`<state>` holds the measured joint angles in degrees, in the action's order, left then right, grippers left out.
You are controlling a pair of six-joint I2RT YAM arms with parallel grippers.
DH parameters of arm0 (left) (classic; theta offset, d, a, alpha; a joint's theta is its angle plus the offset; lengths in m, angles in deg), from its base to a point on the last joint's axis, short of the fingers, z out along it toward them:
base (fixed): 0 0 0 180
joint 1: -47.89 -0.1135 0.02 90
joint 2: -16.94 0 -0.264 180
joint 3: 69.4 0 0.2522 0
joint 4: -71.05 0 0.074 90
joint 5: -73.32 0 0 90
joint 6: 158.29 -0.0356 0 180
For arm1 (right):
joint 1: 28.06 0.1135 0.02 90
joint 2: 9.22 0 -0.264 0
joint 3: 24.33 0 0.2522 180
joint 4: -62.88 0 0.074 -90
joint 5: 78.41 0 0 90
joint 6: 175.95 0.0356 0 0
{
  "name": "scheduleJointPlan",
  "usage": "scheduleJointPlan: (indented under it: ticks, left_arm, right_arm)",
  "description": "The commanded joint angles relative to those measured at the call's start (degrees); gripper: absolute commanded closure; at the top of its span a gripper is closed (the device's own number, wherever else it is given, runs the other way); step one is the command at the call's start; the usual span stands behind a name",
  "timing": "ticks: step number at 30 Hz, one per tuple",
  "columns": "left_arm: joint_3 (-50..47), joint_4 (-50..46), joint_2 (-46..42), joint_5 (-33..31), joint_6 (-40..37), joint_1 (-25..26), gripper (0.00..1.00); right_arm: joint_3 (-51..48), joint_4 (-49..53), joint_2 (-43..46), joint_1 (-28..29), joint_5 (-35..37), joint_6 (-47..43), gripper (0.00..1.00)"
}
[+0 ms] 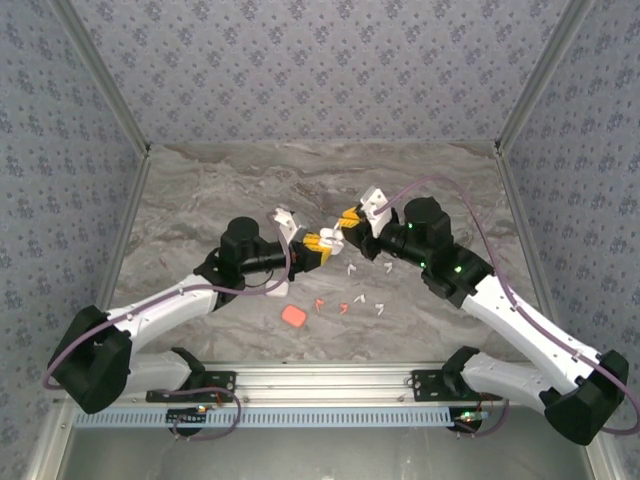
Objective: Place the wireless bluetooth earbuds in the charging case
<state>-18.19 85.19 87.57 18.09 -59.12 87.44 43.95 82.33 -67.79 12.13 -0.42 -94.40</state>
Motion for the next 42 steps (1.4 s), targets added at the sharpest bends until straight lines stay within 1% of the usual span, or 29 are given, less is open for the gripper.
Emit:
scheduleJointPlan:
  ticks: [1, 6, 20, 26, 32, 34, 39, 42]
  left_arm:
    - [2.19, 3.04, -0.04, 2.15, 0.63, 0.43, 1.0]
    - [2.43, 2.86, -0.05, 2.24, 0.5, 0.4, 1.0]
    - [2.58, 2.53, -0.23, 2.86, 0.15, 0.37, 1.0]
    - [2.6, 2.42, -0.23, 2.86, 0.06, 0.41, 1.0]
    - [2.33, 3.02, -0.57, 2.86, -0.07, 0.44, 1.0]
    - [2.19, 3.36, -0.84, 2.77, -0.21, 0.42, 1.0]
    - [1.42, 5.0, -1.66, 2.86, -0.29, 0.43, 1.0]
    - [0.97, 5.63, -2.12, 2.68, -0.47, 0.39, 1.0]
  right_arm:
    - [-0.84, -1.47, -1.0, 1.34, -0.46, -2.92, 0.8]
    - [-1.7, -1.3, -2.08, 2.77, -0.36, -4.44, 0.8]
    - [-1.13, -1.05, -4.32, 3.6, 2.39, -5.1, 0.8]
    - [-0.86, -1.38, -4.98, 3.98, 0.92, -4.91, 0.8]
    - [-0.51, 0.09, -5.07, 3.77, -3.29, -4.68, 0.79]
    - [0.0, 1.06, -5.15, 3.34, -5.26, -4.31, 0.77]
    - [2.33, 2.37, -5.09, 0.78, -13.59, -0.82, 0.61]
    - [4.41, 2.37, -4.85, -0.99, -16.68, 1.78, 0.55]
